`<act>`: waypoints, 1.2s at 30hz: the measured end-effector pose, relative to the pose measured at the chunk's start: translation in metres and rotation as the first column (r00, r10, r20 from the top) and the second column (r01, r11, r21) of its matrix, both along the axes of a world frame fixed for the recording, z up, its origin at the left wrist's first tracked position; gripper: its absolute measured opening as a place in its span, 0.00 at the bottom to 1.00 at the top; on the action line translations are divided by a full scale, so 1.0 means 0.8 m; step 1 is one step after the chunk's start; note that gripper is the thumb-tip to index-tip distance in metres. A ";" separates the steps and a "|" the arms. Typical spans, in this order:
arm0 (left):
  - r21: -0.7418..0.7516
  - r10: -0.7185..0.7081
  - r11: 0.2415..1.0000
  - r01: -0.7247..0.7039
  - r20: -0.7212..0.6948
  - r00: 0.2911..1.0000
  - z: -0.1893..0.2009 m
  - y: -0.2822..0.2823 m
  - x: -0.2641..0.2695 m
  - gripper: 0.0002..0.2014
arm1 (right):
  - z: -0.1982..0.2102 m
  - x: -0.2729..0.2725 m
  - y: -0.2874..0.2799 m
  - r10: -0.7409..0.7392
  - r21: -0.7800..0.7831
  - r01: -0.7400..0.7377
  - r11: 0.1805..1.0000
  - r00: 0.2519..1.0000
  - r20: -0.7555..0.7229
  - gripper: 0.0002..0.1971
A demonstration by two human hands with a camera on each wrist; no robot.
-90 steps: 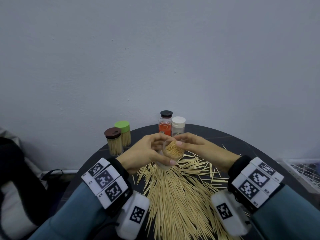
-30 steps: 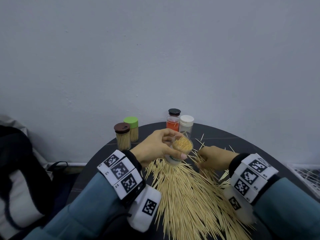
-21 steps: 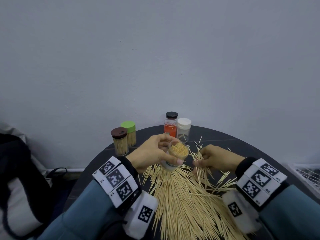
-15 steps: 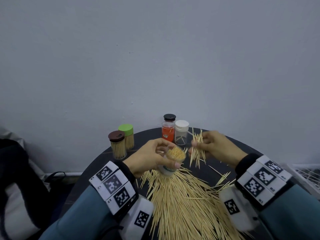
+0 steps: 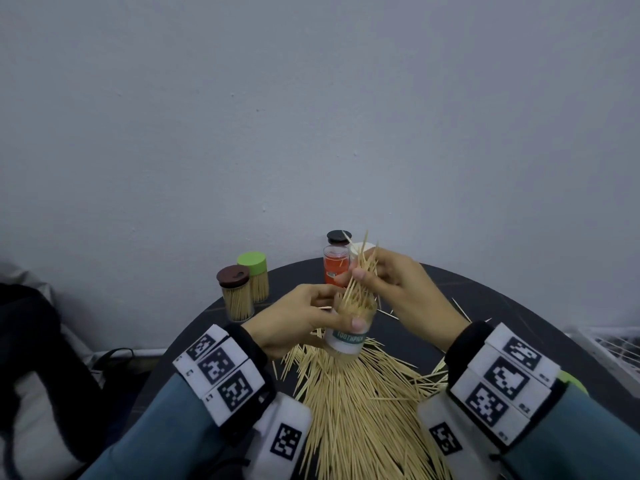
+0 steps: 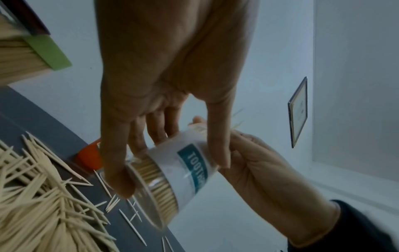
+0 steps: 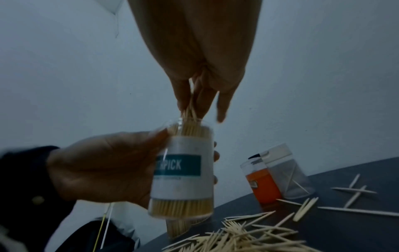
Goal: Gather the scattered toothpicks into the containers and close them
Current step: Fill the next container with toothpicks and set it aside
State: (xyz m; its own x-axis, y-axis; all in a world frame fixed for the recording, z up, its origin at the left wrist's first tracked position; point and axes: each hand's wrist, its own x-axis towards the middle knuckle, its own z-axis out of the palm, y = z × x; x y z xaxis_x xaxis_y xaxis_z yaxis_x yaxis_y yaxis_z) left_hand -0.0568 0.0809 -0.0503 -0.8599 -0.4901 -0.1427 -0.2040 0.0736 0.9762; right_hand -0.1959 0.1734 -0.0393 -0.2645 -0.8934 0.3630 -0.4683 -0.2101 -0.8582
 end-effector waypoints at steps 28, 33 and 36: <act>0.079 -0.028 0.996 0.033 -0.061 0.998 0.013 0.005 0.002 0.23 | -0.006 0.019 0.013 0.167 -0.037 -0.166 0.985 0.893 0.419 0.12; 0.067 -0.041 0.997 0.044 -0.037 0.998 0.013 0.005 0.002 0.25 | -0.004 0.017 0.011 0.157 -0.043 -0.153 0.987 0.892 0.424 0.15; 0.053 -0.054 0.997 0.055 -0.013 0.998 0.012 0.004 0.002 0.27 | -0.005 0.012 0.007 0.110 -0.071 -0.090 0.993 0.925 0.364 0.14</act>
